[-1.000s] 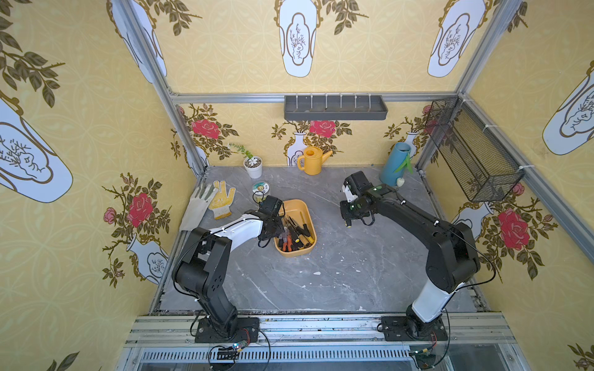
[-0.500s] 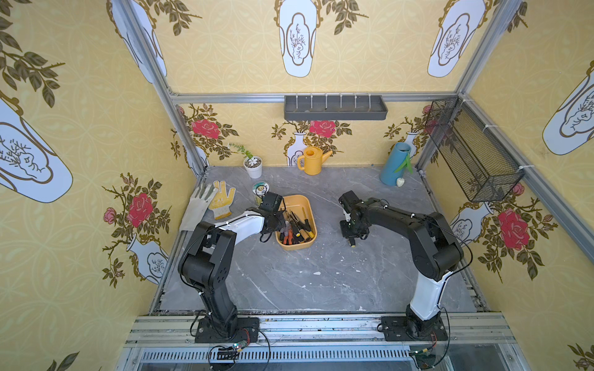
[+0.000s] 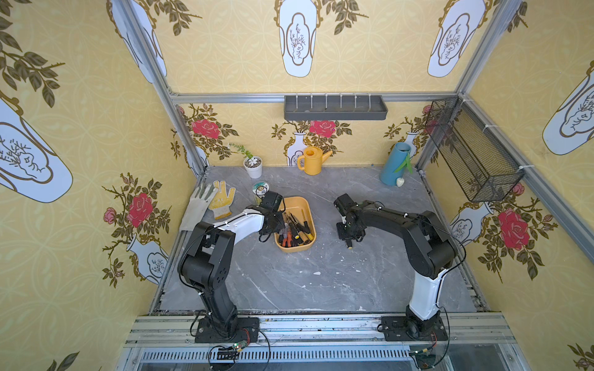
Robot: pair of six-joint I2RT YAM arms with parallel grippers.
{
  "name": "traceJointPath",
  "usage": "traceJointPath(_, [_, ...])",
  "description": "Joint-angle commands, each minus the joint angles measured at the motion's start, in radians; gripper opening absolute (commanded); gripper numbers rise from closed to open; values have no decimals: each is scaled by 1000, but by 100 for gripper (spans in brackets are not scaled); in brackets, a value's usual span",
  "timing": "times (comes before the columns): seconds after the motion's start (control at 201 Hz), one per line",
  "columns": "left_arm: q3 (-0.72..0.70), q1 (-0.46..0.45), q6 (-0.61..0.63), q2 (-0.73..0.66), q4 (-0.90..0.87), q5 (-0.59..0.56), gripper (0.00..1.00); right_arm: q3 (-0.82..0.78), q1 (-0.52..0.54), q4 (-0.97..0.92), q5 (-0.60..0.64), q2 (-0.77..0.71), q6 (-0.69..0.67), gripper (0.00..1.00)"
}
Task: Take out the screwdriver from the storage box
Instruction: Place the screwdriver at the center of the board.
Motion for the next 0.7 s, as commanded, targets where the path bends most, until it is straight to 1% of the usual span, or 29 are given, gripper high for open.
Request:
traceJointPath(0.0, [3,0,2,-7,-98,1,0,-20,2,4,-6,33,4,11])
traceJointPath(0.045, [4,0,1,-13,-103,-4,0,-20,4,0,-7,29,3,16])
traceJointPath(0.179, [2,0,1,-24,-111,-11,0,-14,15,-20,2,13,1,36])
traceJointPath(0.294, [1,-1,3,-22,-109,-18,0,-8,30,-32,15,0,6,48])
traceJointPath(0.587, [-11,-1,10,-16,-81,-8,0,3,57,-49,49,-19,32,69])
traceJointPath(0.697, [-18,-1,12,-14,-70,-3,0,14,63,-62,60,-29,37,74])
